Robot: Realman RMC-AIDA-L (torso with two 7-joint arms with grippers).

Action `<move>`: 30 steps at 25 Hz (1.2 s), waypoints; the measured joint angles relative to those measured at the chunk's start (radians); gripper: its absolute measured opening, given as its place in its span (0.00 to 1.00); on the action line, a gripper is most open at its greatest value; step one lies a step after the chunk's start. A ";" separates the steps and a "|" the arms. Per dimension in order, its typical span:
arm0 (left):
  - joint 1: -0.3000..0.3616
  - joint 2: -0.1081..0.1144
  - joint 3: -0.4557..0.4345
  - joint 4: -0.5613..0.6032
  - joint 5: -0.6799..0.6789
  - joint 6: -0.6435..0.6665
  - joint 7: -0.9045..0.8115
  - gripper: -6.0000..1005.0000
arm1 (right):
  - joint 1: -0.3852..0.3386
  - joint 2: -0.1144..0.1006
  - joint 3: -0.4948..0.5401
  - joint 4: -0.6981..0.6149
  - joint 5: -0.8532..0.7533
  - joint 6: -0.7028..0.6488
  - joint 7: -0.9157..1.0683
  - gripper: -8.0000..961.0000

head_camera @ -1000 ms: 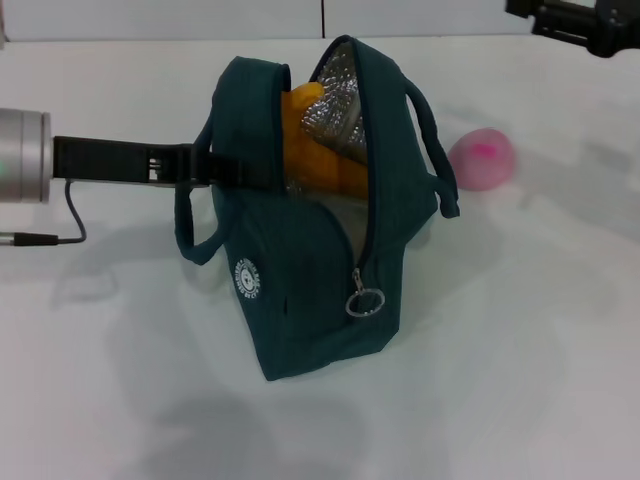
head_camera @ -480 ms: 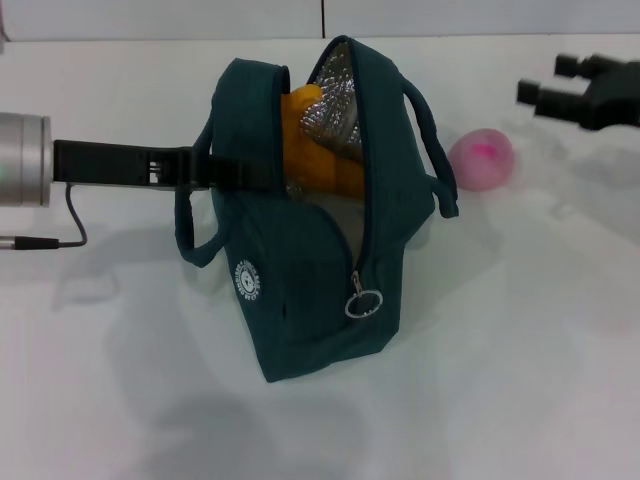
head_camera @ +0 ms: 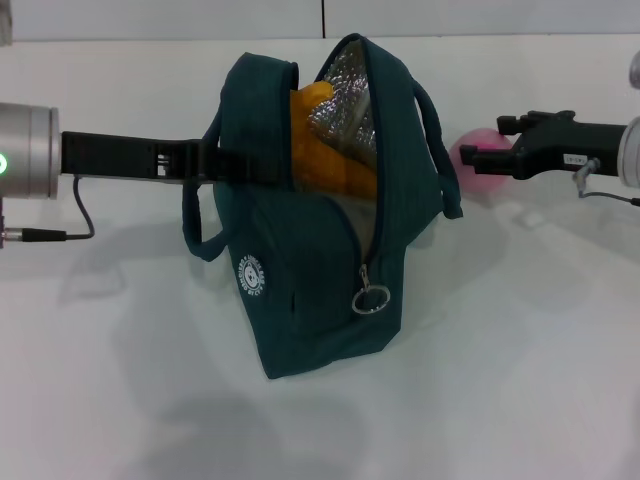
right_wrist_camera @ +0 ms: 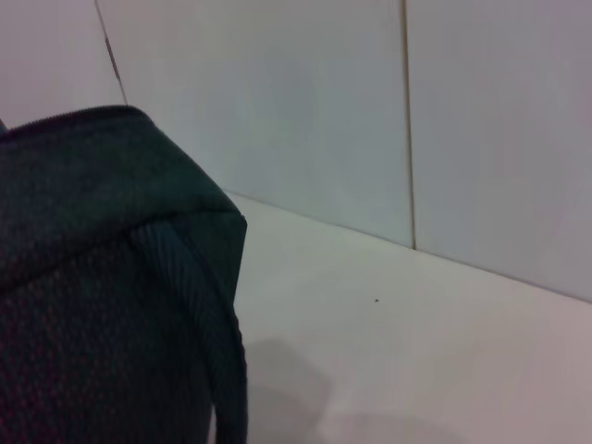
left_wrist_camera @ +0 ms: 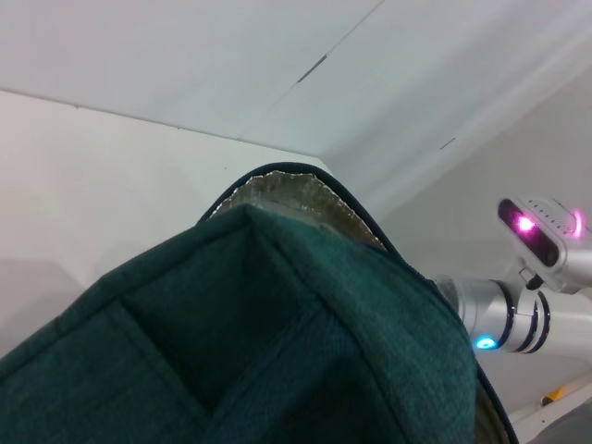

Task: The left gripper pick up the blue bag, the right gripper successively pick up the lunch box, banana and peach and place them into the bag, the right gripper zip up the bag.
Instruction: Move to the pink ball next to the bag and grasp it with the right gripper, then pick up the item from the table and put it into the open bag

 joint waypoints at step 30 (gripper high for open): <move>0.000 -0.003 0.000 0.000 -0.003 0.000 -0.003 0.04 | 0.006 0.001 -0.068 -0.007 0.006 0.078 0.044 0.36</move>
